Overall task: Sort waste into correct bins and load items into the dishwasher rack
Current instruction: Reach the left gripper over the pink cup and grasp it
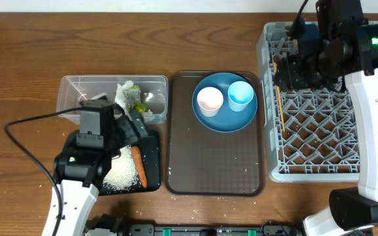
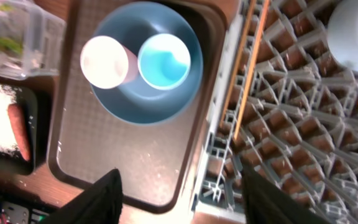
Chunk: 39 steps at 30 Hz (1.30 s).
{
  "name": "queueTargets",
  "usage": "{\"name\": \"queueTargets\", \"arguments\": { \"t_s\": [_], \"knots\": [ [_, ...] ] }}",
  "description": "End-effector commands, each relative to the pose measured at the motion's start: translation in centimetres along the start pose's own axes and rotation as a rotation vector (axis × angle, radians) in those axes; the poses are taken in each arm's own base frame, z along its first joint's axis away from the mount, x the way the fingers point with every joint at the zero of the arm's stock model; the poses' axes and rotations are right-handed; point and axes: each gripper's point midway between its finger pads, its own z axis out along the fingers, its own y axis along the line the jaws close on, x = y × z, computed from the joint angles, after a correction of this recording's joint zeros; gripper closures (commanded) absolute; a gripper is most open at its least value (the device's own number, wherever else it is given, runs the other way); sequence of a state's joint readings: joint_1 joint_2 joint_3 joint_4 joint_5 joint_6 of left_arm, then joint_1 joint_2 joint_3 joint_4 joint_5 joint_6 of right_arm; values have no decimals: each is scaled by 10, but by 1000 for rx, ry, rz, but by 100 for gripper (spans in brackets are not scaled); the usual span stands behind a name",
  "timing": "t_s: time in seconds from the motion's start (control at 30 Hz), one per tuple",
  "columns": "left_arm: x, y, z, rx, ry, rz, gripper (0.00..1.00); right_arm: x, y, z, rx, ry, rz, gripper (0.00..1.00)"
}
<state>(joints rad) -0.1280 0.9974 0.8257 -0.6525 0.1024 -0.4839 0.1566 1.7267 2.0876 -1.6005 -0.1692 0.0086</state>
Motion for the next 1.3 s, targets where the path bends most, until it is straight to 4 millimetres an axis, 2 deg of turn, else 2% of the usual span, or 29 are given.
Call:
{"name": "queueTargets", "arguments": {
  "t_s": [0.0,0.03,0.13,0.27,0.4,0.43,0.53,0.73,0.87,0.97,1.07,1.27],
  "knots": [
    [18,-43,-4,189,122,71,4,4,-8,-4,61,5,28,25],
    [20,-51,-4,201,141,85,5,4,-11,-4,71,5,30,1],
    [24,-77,-5,223,192,130,8,4,-12,-4,75,5,32,1],
    [25,-126,0,268,246,198,9,4,-12,-4,75,5,31,1],
    [23,-165,15,288,287,249,21,4,-12,-4,75,5,31,1],
    [23,-172,20,286,296,248,23,4,-12,-4,75,5,31,1],
    [23,-186,43,277,317,253,38,4,-12,-4,75,5,31,1],
    [33,-190,95,246,349,243,44,4,-12,-4,75,5,31,1],
    [39,-189,120,229,366,212,47,4,-12,-4,75,5,31,1],
    [40,-189,132,223,362,203,48,4,-12,-4,75,5,31,1],
    [36,-180,140,164,330,196,52,4,-12,-4,75,5,31,2],
    [39,-170,147,118,328,199,59,4,-12,-4,75,5,31,1]
  ]
}}
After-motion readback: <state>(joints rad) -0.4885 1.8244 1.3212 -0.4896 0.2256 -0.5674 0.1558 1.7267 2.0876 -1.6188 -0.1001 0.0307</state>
